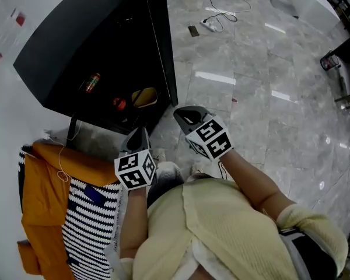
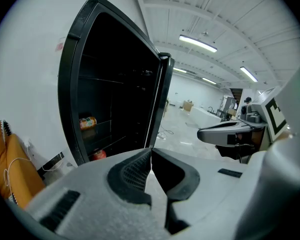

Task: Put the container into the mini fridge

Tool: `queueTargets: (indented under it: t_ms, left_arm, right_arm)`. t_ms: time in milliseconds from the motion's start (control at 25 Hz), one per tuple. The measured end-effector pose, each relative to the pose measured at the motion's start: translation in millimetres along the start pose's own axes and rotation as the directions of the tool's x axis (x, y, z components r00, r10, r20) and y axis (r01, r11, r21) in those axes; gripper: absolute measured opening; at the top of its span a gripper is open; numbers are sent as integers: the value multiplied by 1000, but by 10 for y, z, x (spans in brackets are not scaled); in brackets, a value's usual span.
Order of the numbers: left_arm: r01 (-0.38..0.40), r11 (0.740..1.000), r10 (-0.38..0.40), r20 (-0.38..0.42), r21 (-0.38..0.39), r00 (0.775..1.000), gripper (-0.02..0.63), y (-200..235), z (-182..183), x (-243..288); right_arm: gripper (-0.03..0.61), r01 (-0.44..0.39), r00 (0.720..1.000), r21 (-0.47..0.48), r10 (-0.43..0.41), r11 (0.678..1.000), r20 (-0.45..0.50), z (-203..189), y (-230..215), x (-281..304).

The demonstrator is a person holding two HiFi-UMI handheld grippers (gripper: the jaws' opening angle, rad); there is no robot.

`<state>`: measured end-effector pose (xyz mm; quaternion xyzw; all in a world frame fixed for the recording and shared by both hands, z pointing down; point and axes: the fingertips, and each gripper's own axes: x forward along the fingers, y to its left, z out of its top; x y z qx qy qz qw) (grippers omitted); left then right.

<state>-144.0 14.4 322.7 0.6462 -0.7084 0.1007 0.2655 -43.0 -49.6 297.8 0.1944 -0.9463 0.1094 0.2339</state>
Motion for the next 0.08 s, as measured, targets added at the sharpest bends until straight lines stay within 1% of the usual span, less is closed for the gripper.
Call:
queueTargets:
  t_ms: [80]
  left_arm:
    - [-1, 1000, 1, -1, -2, 1000, 25, 7, -3, 13]
  right_arm:
    - [28, -2, 1000, 10, 2, 1000, 5, 10, -12, 14]
